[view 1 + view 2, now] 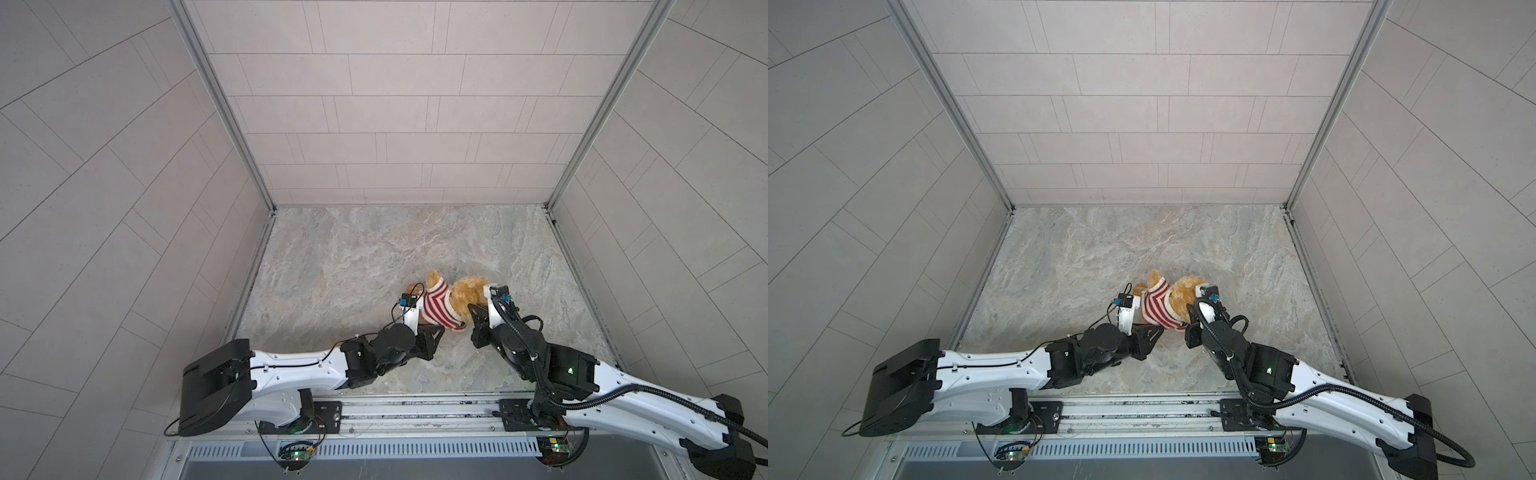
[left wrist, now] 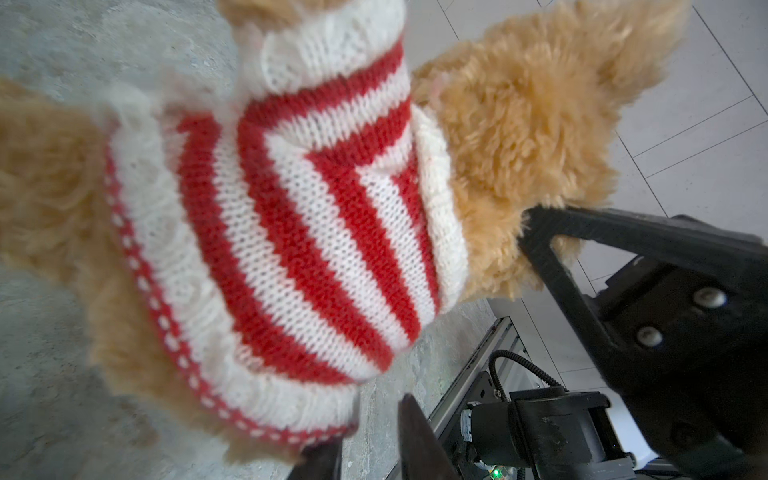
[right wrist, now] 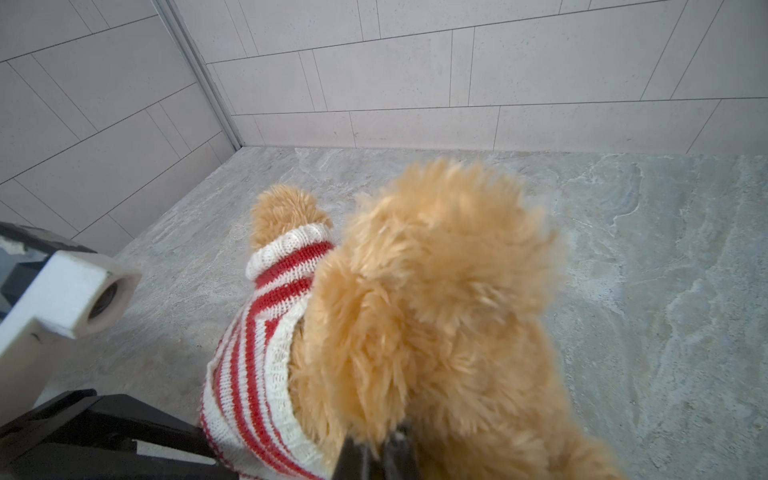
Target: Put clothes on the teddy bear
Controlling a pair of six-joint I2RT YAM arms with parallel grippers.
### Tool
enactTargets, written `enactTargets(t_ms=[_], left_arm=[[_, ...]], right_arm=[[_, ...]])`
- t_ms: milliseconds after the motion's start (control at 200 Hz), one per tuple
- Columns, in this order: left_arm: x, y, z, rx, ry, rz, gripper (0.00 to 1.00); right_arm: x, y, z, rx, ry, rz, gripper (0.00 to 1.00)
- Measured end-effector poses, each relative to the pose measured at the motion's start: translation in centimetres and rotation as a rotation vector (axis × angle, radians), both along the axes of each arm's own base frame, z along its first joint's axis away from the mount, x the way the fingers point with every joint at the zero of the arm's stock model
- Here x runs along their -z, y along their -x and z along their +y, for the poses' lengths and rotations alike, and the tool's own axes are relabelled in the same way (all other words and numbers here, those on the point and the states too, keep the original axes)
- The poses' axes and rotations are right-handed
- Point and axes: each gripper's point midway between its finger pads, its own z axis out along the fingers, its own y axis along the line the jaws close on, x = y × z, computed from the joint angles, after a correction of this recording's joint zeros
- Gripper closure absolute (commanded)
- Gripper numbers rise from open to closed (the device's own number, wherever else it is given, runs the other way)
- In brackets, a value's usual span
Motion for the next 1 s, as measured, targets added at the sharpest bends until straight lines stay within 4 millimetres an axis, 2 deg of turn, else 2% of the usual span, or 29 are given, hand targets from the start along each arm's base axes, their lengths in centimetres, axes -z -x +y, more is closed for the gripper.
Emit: enactTargets(t_ms=[210,320,415,646,911,1001], left_arm=[[0.8,-1.6,1.2,-0.08,-0.023,0.02,0.74],[1.0,-2.0,1.6,-0.102,-0.035,0.02,0.78],[1.0,-2.0,1.7,-0.102,-0.039,0.013,0.84],[0.5,-2.0,1.4,-0.08,-0.027,-0.003,0.82],[0.4,-1.9,1.1,-0.065,-0.006,-0.003,0.94],[1.0,-1.7,1.5,-0.067,-0.009,0.006,0.97]], right_arm=[[-0.1,0.1,-0.1,-0.001,-0.003,0.0,1.0],[0.0,0.1,-0.1,-0.001,-0.002,0.0,1.0],[0.0,0.1,-0.1,-0.001,0.001,0.002,1.0],[0.2,0.1,0.0,-0.001,0.007,0.004,1.0],[0.0,0.1,-0.2,0.001,0.003,0.002,1.0],[0.0,0.2,-0.4,0.001,0.007,0.0,1.0]])
